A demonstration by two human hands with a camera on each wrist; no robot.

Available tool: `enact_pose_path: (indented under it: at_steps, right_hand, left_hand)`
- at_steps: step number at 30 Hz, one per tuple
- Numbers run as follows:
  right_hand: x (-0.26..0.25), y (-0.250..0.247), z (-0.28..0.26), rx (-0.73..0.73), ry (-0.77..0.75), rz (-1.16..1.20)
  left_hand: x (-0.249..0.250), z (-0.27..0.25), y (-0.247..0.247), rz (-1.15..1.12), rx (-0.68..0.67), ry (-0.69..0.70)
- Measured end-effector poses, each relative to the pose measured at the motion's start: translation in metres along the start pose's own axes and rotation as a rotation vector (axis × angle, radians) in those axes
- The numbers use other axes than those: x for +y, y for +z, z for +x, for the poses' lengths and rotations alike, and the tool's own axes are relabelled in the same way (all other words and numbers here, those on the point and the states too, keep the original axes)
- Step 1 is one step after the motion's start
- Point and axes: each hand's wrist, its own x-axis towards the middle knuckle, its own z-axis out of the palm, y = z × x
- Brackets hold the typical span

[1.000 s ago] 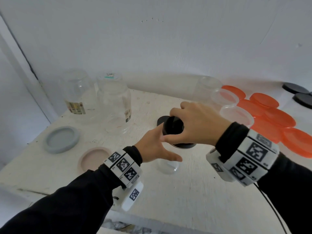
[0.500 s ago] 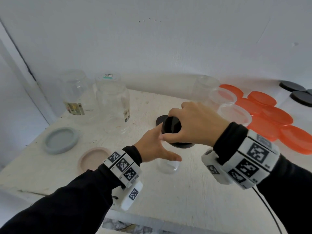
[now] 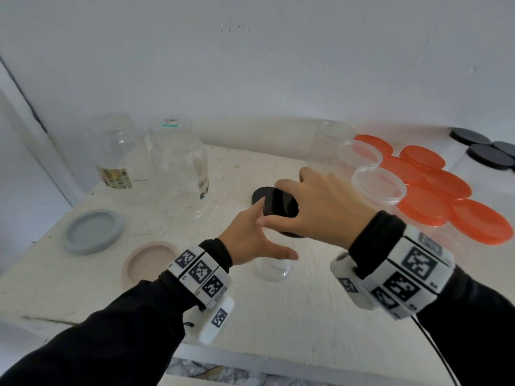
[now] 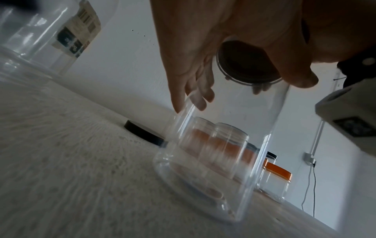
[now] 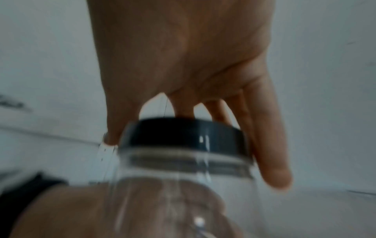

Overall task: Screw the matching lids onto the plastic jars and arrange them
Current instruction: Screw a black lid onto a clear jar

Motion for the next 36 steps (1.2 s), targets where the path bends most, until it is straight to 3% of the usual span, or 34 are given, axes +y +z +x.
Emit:
enact_pose_path:
  at_steps: [4, 6, 13, 15, 19, 22, 26, 28, 33, 36]
  right_hand:
    - [0.016, -0.011, -0.002, -0.204, -0.188, 0.249]
    - [0.018, -0.013, -0.001, -0.194, -0.285, 0.268]
    - [-0.007, -0.001, 0.002, 0.071, -0.022, -0.024]
    - [-0.003, -0.002, 0.0, 0.006, -0.028, 0.017]
    - [0.013, -0.014, -0.004, -0.283, -0.201, 0.272]
    - [0.015, -0.012, -0.004, -0.215, -0.206, 0.273]
    - [0.001, -0.003, -0.003, -0.003, -0.005, 0.117]
    - [-0.003, 0.0, -0.002, 0.034, 0.028, 0.054]
    - [0.012, -0.009, -0.005, -0.24, -0.168, 0.258]
    - [0.014, -0.008, -0.005, -0.185, -0.204, 0.27]
  left_hand:
    - [-0.004, 0.0, -0.001, 0.008, -0.012, -0.008]
    - [-0.005, 0.0, -0.001, 0.027, -0.008, -0.008]
    - [-0.002, -0.001, 0.001, 0.007, 0.006, -0.006]
    - [-0.003, -0.001, 0.001, 0.002, -0.003, -0.004]
    - [-0.007, -0.001, 0.002, 0.015, 0.0, -0.008]
    - [-0.007, -0.001, 0.004, 0.03, 0.002, -0.01]
    - [-0.005, -0.003, 0.004, -0.001, 0.024, -0.015]
    - [-0.005, -0.004, 0.004, -0.009, 0.019, -0.014]
    - [-0.007, -0.001, 0.002, 0.018, 0.005, -0.011]
    - [-0.007, -0.001, 0.002, 0.029, 0.004, -0.014]
